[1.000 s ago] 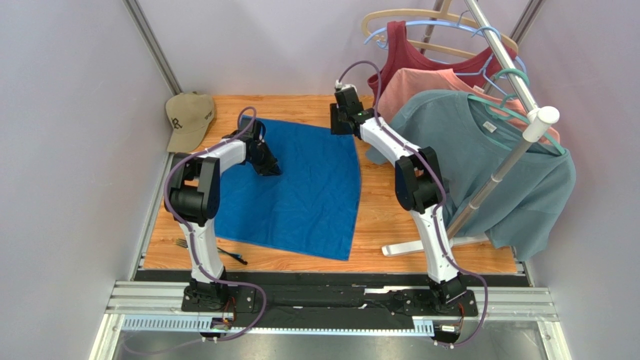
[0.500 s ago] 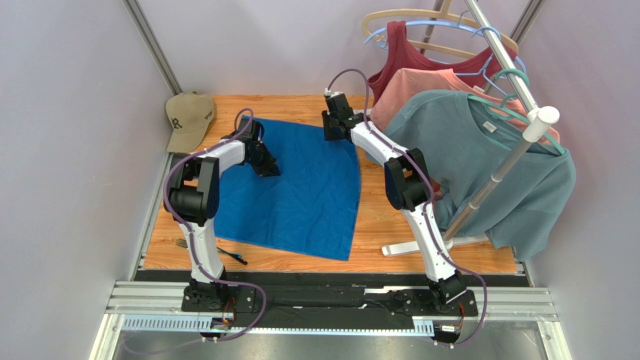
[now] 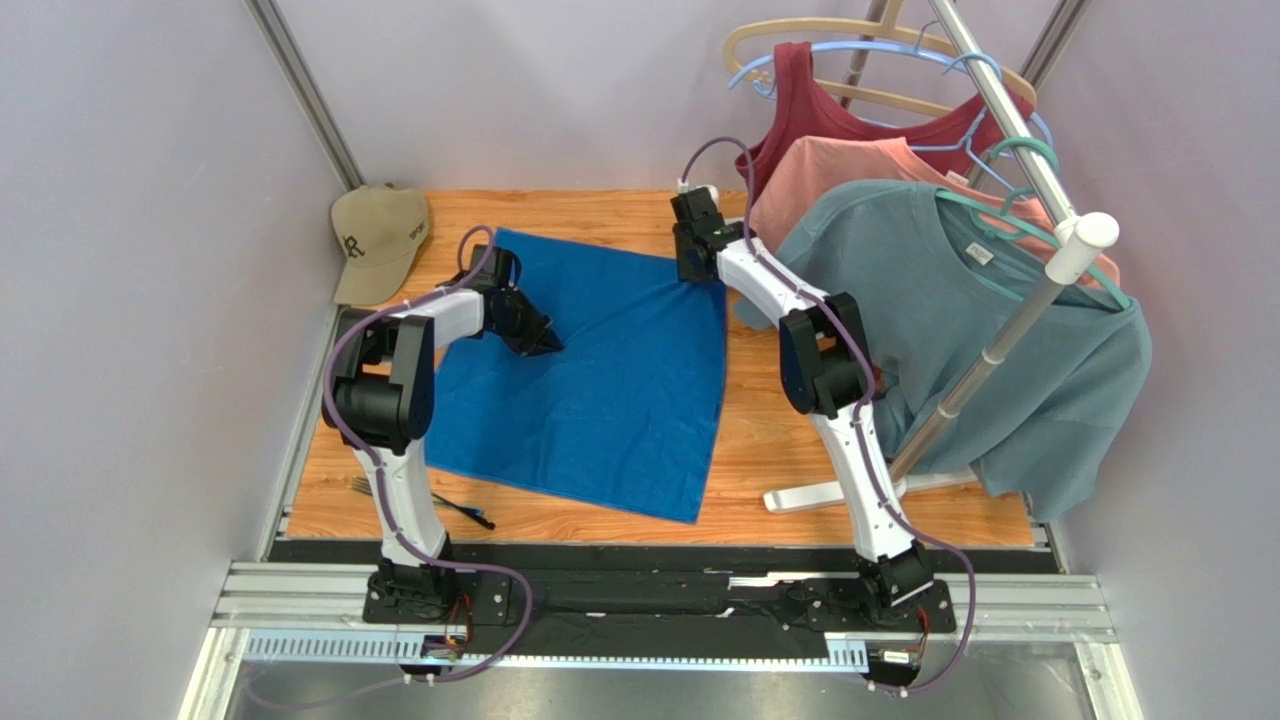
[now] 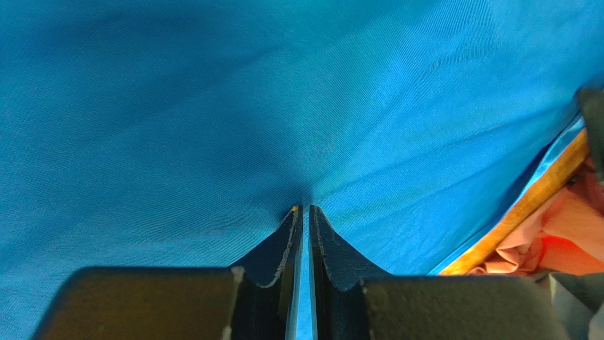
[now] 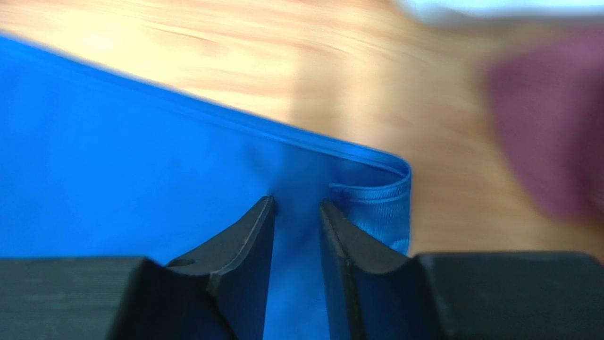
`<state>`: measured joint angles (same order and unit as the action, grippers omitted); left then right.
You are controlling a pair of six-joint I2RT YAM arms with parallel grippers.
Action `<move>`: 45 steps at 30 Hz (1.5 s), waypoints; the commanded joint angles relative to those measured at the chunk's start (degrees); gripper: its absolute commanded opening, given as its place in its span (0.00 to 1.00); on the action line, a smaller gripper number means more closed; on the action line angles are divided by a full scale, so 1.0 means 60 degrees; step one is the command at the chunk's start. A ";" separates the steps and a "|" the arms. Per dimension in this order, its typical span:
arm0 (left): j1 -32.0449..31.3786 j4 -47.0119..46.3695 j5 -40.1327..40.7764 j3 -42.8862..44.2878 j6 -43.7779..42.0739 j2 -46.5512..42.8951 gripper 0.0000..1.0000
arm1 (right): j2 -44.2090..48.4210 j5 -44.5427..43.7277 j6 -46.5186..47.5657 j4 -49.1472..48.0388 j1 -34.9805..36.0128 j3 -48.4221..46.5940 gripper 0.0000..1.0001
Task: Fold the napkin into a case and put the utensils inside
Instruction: Smooth out the napkin at the center of the board, then flatten the napkin at the center of the board.
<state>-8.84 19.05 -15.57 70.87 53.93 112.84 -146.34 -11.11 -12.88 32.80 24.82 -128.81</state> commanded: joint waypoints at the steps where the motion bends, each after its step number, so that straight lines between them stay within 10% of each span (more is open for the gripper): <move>1: 0.0009 0.0063 0.0266 -0.0357 0.0138 0.0017 0.16 | 0.1258 -0.2905 0.0594 0.1198 -0.0386 0.0769 0.36; 22: 0.0023 0.1878 -0.0625 0.2234 -0.3362 -0.0393 0.36 | 0.4451 0.0769 -0.0900 0.0701 0.1106 0.4153 0.53; 31: 0.0111 0.1718 -0.0715 0.0262 -0.3525 -0.2603 0.50 | 0.4455 0.0461 -0.1002 0.0321 0.2425 0.5385 0.54; 45: 0.0726 0.1792 -0.0964 -0.1777 -0.3539 -0.5606 0.50 | 0.0765 0.1573 0.0550 -0.0090 0.2280 0.1331 0.57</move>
<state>-6.02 29.69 -20.01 62.00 34.02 82.65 -135.50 -5.58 -13.56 34.79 38.52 -112.75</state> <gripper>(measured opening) 0.498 0.561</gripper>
